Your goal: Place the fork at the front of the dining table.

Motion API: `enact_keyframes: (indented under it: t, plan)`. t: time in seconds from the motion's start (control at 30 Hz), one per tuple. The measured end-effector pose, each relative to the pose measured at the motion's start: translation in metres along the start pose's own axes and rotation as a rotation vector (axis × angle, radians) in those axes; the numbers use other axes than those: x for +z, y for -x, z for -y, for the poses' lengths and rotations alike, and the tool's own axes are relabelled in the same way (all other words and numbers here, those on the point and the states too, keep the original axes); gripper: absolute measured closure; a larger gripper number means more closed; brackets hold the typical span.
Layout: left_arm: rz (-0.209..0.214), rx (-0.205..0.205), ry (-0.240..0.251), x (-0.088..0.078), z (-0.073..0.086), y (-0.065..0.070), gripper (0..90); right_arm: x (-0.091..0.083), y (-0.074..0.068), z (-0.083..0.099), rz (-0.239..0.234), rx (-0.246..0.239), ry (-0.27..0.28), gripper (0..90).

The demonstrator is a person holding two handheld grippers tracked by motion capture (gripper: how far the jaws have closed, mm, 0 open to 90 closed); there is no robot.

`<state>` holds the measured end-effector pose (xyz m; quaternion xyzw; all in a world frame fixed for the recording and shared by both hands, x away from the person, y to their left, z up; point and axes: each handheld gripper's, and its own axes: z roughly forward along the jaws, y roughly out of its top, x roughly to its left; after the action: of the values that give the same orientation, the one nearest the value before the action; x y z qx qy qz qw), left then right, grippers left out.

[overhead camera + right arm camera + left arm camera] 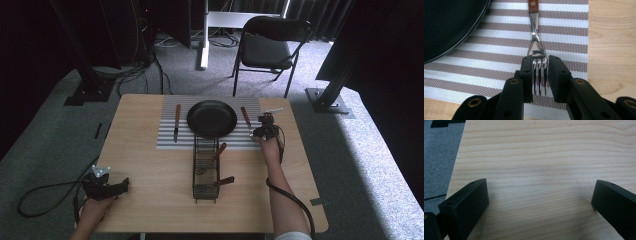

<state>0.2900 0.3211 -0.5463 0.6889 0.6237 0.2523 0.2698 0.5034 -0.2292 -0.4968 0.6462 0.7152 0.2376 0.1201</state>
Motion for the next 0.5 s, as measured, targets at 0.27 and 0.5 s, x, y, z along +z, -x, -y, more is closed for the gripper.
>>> enact_keyframes:
  t: [0.27,0.5]
  plan:
    - [0.000,0.000,0.000,0.000,0.000,0.000,1.0,0.000,0.000,0.014,-0.080,0.029,-0.010,51.8]
    - [0.000,0.000,0.000,0.000,0.000,0.000,1.0,0.003,-0.004,0.026,-0.075,0.004,-0.004,49.7]
